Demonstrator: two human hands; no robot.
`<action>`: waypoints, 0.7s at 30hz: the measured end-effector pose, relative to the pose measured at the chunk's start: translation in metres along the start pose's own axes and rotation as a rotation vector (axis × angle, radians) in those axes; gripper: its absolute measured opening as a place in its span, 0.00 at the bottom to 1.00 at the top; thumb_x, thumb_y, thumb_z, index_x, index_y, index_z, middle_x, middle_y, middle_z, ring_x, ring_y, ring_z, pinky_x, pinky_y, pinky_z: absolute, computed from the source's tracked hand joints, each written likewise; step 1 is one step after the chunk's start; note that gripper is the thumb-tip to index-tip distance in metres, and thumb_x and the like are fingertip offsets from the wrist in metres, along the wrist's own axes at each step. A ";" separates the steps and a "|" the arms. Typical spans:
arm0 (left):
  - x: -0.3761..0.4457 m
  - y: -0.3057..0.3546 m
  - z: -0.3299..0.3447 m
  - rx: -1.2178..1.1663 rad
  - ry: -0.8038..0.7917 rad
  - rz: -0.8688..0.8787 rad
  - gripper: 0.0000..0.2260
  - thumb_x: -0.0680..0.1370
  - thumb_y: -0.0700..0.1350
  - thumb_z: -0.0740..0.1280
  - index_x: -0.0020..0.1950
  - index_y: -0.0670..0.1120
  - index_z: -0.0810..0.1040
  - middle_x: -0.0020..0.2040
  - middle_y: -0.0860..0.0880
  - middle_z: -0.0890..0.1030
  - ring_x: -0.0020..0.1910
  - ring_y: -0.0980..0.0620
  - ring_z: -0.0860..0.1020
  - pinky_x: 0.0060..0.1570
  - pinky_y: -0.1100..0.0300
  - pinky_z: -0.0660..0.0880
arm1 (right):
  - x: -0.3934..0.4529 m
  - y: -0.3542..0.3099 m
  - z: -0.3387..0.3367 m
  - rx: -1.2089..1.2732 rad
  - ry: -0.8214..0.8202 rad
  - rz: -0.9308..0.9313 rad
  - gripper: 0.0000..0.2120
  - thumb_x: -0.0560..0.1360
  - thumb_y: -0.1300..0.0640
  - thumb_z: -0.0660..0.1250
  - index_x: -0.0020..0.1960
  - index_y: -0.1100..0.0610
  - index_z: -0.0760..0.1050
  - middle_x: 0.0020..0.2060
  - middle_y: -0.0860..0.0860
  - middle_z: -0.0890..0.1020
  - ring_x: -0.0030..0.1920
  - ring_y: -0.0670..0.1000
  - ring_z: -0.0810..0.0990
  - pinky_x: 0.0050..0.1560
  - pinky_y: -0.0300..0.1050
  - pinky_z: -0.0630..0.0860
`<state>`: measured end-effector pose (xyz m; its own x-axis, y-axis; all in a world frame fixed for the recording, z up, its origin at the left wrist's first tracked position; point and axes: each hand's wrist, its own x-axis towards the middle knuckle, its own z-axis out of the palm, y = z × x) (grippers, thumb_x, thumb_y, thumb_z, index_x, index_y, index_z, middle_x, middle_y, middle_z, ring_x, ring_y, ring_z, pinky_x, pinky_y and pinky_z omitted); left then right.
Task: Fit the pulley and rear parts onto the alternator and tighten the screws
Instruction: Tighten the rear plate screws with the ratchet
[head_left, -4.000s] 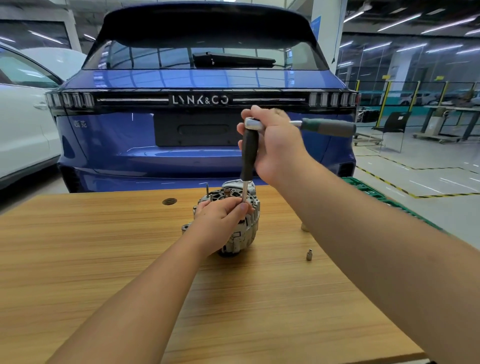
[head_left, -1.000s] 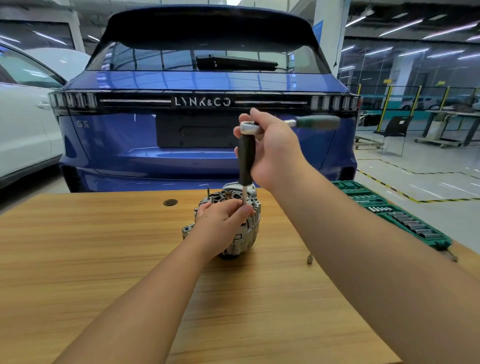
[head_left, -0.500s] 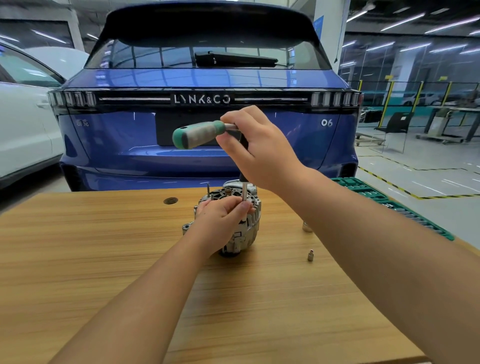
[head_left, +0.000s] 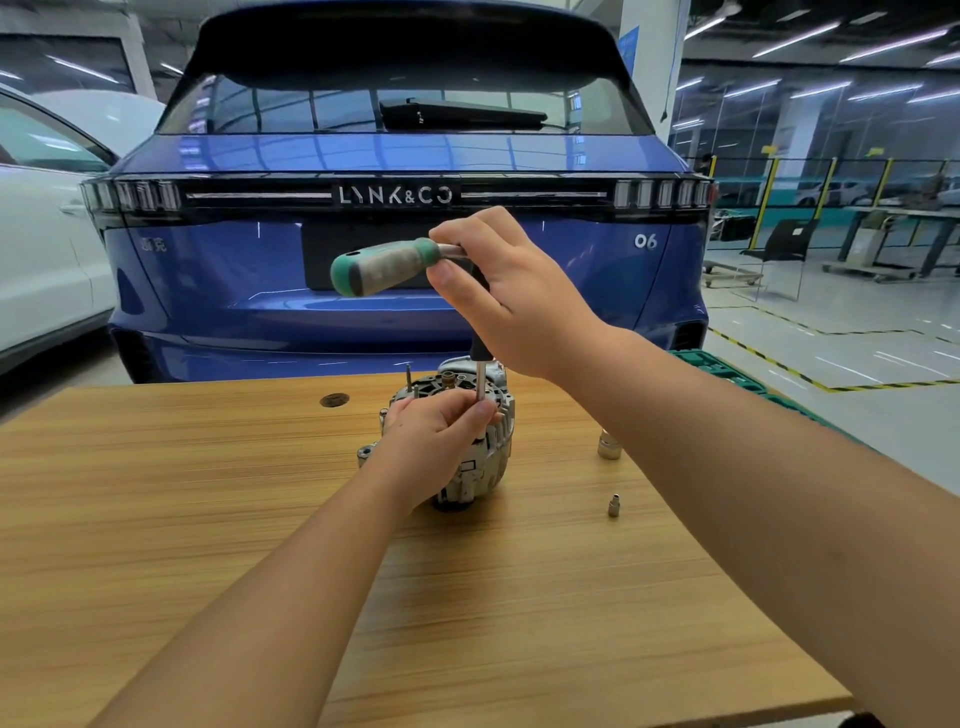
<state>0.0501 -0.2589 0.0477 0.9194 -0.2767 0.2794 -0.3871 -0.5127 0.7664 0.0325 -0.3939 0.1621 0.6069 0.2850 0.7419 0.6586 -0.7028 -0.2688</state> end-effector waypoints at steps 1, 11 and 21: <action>0.000 0.000 0.000 0.002 0.000 0.000 0.12 0.83 0.59 0.58 0.47 0.63 0.80 0.45 0.75 0.78 0.56 0.66 0.74 0.73 0.40 0.61 | 0.000 0.000 0.000 0.003 0.001 -0.001 0.21 0.81 0.42 0.55 0.68 0.52 0.73 0.56 0.43 0.69 0.51 0.45 0.74 0.52 0.49 0.75; -0.006 0.007 -0.002 -0.002 0.007 -0.007 0.12 0.84 0.57 0.58 0.49 0.60 0.80 0.33 0.71 0.78 0.45 0.62 0.76 0.72 0.32 0.61 | 0.002 0.001 -0.003 0.023 -0.047 0.001 0.23 0.83 0.42 0.50 0.71 0.50 0.72 0.57 0.44 0.71 0.53 0.46 0.75 0.55 0.51 0.76; -0.008 0.008 -0.004 -0.024 -0.007 -0.004 0.12 0.84 0.56 0.58 0.48 0.60 0.80 0.28 0.69 0.76 0.51 0.54 0.76 0.71 0.28 0.58 | 0.025 -0.013 -0.007 -0.315 -0.115 0.055 0.17 0.85 0.43 0.54 0.46 0.50 0.75 0.39 0.45 0.71 0.41 0.50 0.72 0.37 0.46 0.66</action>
<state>0.0400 -0.2577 0.0540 0.9204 -0.2808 0.2721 -0.3817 -0.4943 0.7810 0.0357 -0.3824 0.1888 0.6958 0.3005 0.6524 0.4650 -0.8807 -0.0903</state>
